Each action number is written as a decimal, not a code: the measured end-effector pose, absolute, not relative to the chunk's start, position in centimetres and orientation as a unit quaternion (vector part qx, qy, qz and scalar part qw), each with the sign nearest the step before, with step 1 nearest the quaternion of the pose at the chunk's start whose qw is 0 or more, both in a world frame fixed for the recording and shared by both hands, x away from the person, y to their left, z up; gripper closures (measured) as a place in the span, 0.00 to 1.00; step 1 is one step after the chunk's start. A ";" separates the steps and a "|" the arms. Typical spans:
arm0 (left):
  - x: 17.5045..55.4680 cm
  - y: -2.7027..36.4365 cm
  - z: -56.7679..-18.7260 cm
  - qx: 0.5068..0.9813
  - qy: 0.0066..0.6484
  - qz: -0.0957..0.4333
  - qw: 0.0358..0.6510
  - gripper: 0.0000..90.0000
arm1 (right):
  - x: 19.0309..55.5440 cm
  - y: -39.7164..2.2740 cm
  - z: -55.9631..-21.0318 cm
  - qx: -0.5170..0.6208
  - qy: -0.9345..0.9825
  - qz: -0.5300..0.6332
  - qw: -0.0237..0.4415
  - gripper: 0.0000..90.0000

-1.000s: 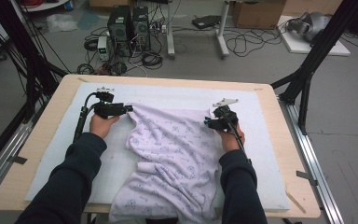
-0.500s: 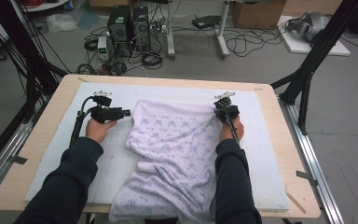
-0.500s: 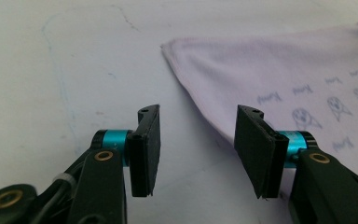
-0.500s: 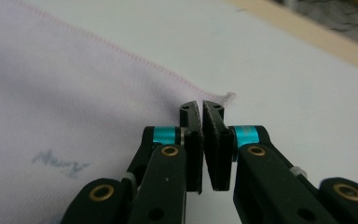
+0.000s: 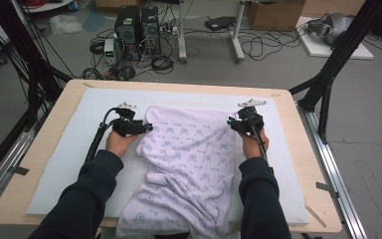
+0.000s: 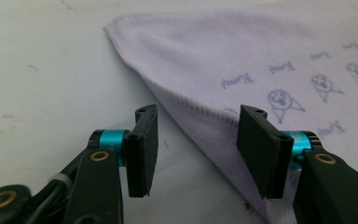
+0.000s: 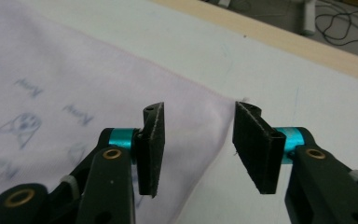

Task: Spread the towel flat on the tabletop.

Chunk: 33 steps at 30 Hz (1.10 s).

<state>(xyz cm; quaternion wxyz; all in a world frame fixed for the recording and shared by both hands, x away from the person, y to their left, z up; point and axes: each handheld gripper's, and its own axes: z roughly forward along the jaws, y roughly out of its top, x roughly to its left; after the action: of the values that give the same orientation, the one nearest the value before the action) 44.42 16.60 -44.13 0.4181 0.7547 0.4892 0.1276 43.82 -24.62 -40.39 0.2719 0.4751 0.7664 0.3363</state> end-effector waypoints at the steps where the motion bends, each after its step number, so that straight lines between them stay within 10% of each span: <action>1: 44.5 16.3 -44.5 0.760 0.487 0.127 0.411 0.53 | 43.3 -24.7 -40.4 0.473 0.770 0.336 0.266 0.58; 5: 43.7 14.9 -44.6 0.792 0.439 0.194 0.378 0.60 | 42.0 -25.2 -41.0 0.479 0.779 0.334 0.230 0.51; 7: 43.1 13.9 -44.6 0.811 0.396 0.226 0.366 0.92 | 41.5 -25.3 -41.3 0.477 0.780 0.334 0.229 0.51; 10: 43.6 14.0 -44.7 0.800 0.415 0.239 0.362 0.96 | 40.9 -25.3 -41.4 0.479 0.776 0.343 0.225 0.52; 20: 46.2 19.6 -44.9 0.726 0.523 0.240 0.377 0.95 | 39.6 -25.1 -42.3 0.488 0.768 0.364 0.200 0.47; 27: 45.3 20.8 -43.9 0.721 0.523 0.200 0.408 0.55 | 40.6 -23.8 -43.2 0.487 0.764 0.382 0.179 0.48; 33: 44.0 21.5 -43.8 0.718 0.513 0.163 0.441 0.56 | 41.7 -21.8 -44.5 0.443 0.806 0.355 0.167 0.72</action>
<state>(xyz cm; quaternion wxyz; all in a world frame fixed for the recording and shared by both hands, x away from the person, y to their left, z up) 43.96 21.51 -43.77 0.4410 0.7180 0.5134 0.1625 41.70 -21.78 -44.49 0.1674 0.4434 0.8057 0.3552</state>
